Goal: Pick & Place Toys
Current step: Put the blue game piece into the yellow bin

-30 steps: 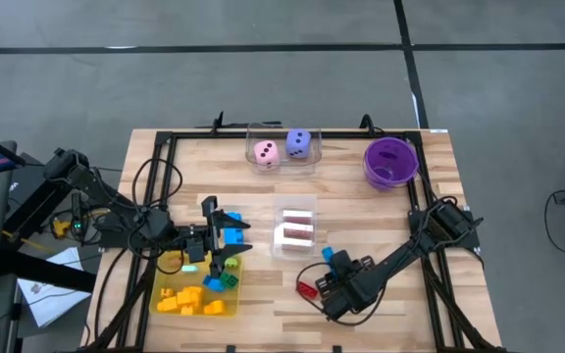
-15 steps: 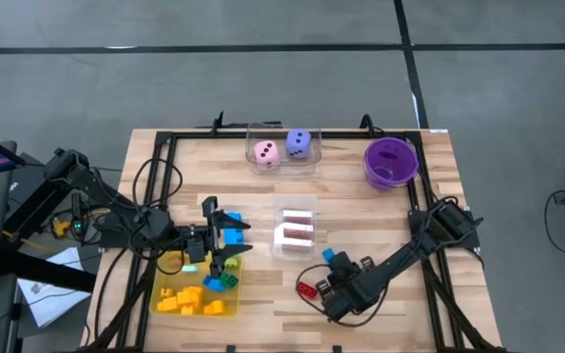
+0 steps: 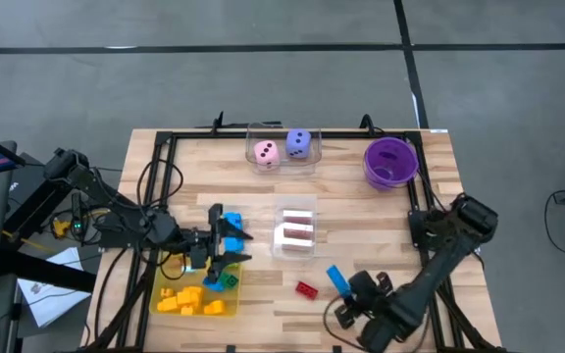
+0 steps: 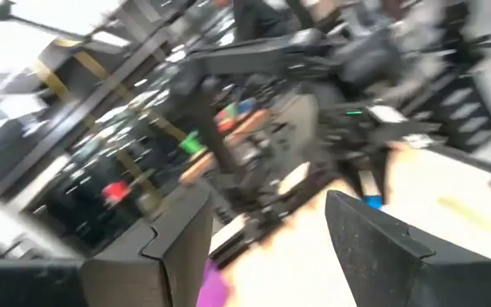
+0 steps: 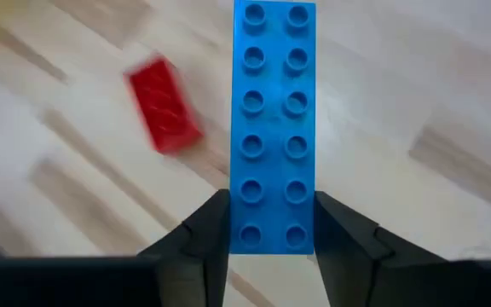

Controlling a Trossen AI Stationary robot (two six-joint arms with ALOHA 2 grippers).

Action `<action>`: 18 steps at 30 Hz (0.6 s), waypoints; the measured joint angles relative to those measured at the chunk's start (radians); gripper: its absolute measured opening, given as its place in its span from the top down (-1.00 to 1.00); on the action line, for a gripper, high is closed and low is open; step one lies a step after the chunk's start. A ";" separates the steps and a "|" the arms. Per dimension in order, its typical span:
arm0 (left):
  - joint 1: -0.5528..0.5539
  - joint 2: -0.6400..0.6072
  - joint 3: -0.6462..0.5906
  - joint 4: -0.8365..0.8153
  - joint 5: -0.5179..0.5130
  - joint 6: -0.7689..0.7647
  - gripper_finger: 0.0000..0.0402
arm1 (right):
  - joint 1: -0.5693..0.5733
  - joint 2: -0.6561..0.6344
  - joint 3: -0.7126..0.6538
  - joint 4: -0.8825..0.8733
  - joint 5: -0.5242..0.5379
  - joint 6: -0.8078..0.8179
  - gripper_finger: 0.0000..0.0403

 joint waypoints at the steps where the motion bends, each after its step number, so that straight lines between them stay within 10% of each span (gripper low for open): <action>1: 0.000 0.000 0.000 -0.011 0.031 -0.001 -0.10 | 0.013 -0.008 0.003 -0.001 0.034 0.000 0.36; 11: -0.002 0.059 0.000 0.058 0.149 0.065 -0.10 | 0.034 -0.118 0.011 0.019 0.165 -0.156 0.36; 18: -0.002 0.145 0.000 0.099 0.153 0.170 -0.10 | -0.064 -0.209 0.011 0.265 0.192 -0.581 0.36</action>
